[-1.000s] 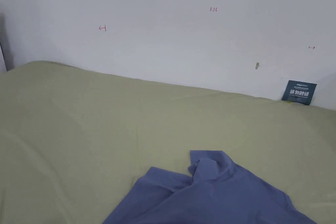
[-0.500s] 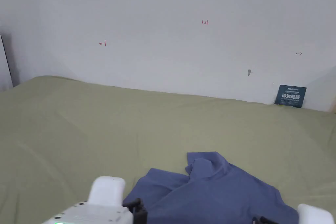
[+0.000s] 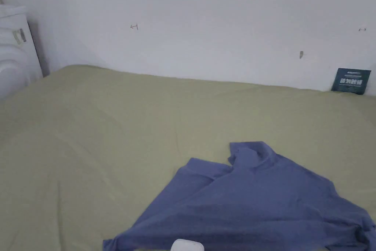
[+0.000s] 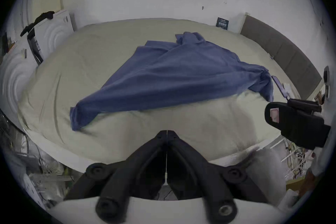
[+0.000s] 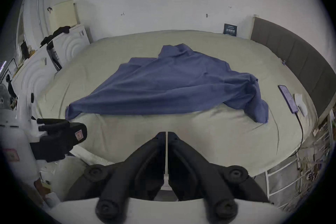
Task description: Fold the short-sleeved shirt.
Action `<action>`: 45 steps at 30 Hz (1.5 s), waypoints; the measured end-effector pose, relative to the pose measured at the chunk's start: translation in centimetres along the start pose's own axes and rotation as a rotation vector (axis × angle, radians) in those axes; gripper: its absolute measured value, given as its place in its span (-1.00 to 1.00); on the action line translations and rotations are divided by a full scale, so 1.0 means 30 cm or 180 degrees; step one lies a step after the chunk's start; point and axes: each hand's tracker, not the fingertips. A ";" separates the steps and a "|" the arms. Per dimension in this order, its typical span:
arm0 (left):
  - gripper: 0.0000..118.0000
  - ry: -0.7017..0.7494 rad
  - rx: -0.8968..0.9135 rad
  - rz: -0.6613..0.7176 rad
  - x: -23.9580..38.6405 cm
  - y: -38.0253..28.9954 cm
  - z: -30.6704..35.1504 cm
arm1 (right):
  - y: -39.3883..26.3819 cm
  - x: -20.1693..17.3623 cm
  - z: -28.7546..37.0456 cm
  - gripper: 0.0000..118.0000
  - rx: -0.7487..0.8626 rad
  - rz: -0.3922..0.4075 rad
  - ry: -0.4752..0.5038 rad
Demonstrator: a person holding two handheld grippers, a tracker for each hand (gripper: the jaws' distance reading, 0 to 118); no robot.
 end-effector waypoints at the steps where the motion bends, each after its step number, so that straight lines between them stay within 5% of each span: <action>1: -1.00 0.0024 0.0064 0.0028 -0.033 0.021 0.011 | 0.010 0.006 0.004 -0.92 0.0040 -0.0030 0.0018; 5: -0.99 0.0070 0.0276 0.0039 -0.234 0.144 0.056 | 0.066 0.030 0.019 -0.92 0.0176 -0.0070 0.0049; 7: -0.57 0.0043 0.0171 -0.0054 -0.353 0.210 0.058 | 0.092 0.048 0.021 -0.91 0.0220 -0.0141 0.0092; 9: 0.28 0.0029 -0.0061 -0.0139 -0.474 0.241 0.028 | 0.113 0.065 0.012 -0.91 0.0214 -0.0205 0.0145; 10: 0.36 0.0004 -0.0144 -0.0165 -0.517 0.252 0.009 | 0.121 0.070 0.005 -0.91 0.0199 -0.0221 0.0173; 22: 0.26 -0.0280 -0.0602 0.0491 -0.669 0.117 -0.230 | 0.167 0.108 -0.095 -0.91 -0.0118 -0.0338 0.0310; 23: 0.04 -0.0115 -0.0530 0.0396 -0.664 0.122 -0.219 | 0.176 0.116 -0.105 -0.91 -0.0118 -0.0346 0.0310; 24: -0.55 -0.0035 -0.0509 0.0337 -0.666 0.129 -0.212 | 0.191 0.127 -0.118 -0.91 -0.0102 -0.0352 0.0323; 25: -0.82 -0.0081 -0.0516 0.0357 -0.673 0.133 -0.210 | 0.213 0.139 -0.135 -0.91 -0.0085 -0.0363 0.0339; 27: -0.90 -0.0431 -0.0506 0.0560 -0.671 0.138 -0.199 | 0.285 0.180 -0.193 -0.91 -0.0066 -0.0357 0.0401; 30: -0.90 -0.0269 -0.0518 0.0335 -0.638 0.135 -0.194 | 0.460 0.252 -0.342 -0.78 0.0007 -0.0225 0.0401; 31: -0.90 -0.0300 -0.0576 0.0319 -0.631 0.135 -0.198 | 0.533 0.281 -0.402 -0.42 -0.0034 -0.0125 0.0403; 33: -0.90 -0.0282 -0.0537 0.0325 -0.613 0.126 -0.192 | 0.694 0.343 -0.562 0.68 -0.0270 0.0150 0.0624; 35: -0.90 -0.0335 -0.0591 0.0378 -0.613 0.128 -0.199 | 0.840 0.390 -0.719 0.67 -0.0463 0.0508 0.0775; 38: -0.90 -0.0305 -0.0613 0.0315 -0.600 0.132 -0.203 | 1.012 0.402 -0.912 0.67 -0.0578 0.1148 0.0342; 42: -0.90 -0.0310 -0.0634 0.0325 -0.595 0.150 -0.216 | 1.110 0.380 -1.115 0.67 -0.0852 0.2066 0.0494; 45: -0.90 -0.0255 -0.0653 0.0212 -0.585 0.151 -0.221 | 1.111 0.363 -1.237 0.67 -0.1013 0.2530 0.0473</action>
